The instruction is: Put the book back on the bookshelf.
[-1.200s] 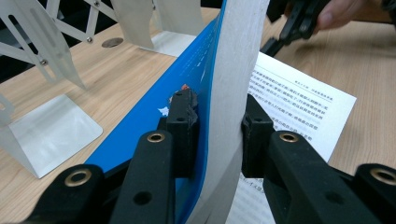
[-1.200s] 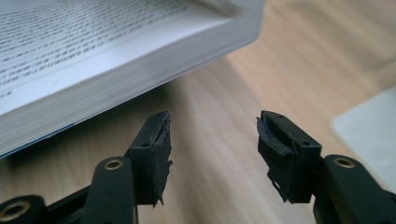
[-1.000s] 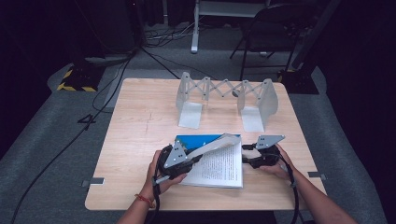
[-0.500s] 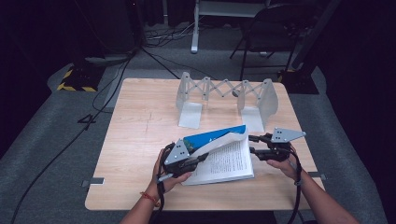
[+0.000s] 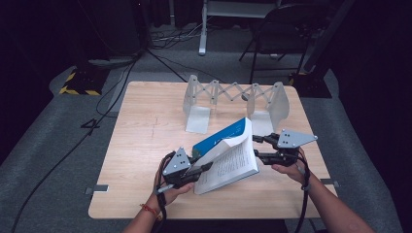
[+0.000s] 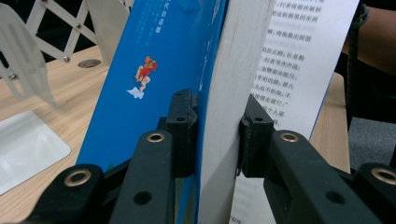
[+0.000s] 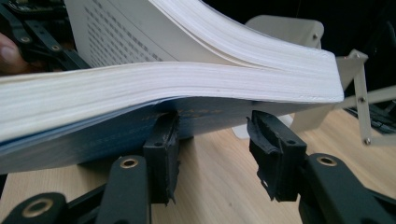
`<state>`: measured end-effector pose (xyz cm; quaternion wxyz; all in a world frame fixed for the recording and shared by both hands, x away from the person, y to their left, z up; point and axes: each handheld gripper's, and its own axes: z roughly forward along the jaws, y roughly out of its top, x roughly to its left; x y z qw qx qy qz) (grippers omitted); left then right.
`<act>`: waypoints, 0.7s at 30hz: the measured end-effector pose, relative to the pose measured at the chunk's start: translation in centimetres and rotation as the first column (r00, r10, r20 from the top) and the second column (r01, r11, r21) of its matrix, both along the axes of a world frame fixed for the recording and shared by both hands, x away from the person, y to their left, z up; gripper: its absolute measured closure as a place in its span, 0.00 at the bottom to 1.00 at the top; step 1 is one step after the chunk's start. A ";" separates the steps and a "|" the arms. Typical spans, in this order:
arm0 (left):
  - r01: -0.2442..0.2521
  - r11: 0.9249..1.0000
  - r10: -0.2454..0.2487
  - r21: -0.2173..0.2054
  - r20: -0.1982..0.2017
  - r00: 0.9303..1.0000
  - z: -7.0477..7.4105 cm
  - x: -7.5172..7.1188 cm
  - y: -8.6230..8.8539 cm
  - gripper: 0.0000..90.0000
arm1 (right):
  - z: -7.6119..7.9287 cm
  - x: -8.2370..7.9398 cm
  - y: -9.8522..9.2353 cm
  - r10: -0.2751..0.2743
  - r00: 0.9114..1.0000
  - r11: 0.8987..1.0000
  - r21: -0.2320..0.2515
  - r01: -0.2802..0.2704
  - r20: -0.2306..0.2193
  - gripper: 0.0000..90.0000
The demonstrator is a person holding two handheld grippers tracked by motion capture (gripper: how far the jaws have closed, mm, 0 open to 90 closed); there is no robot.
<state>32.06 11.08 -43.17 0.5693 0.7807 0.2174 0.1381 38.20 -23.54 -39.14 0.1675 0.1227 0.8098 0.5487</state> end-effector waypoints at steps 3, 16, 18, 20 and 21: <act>-0.007 1.000 0.007 0.004 -0.006 1.000 0.0 -0.3 1.0 0.79 | 0.8 -0.2 1.2 0.037 0.999 0.999 0.016 -0.037 0.002 0.58; -0.045 0.999 0.046 0.026 -0.040 0.998 -0.9 -1.5 1.9 0.59 | 1.8 -0.5 5.9 0.072 0.997 0.997 0.005 -0.072 0.012 0.58; -0.038 0.999 0.040 0.036 -0.045 0.998 -1.0 -1.6 1.6 0.58 | 1.6 -0.4 6.4 0.061 0.998 0.998 -0.003 -0.061 0.010 0.58; -0.030 0.999 0.032 0.043 -0.043 0.999 -0.9 -1.5 1.8 0.60 | 1.6 -0.3 6.7 0.062 0.998 0.998 0.009 -0.062 -0.002 0.58; -0.025 0.999 0.027 0.043 -0.038 0.999 -0.8 -1.4 1.9 0.65 | 1.6 -0.3 6.7 0.064 0.998 0.998 0.007 -0.064 0.006 0.58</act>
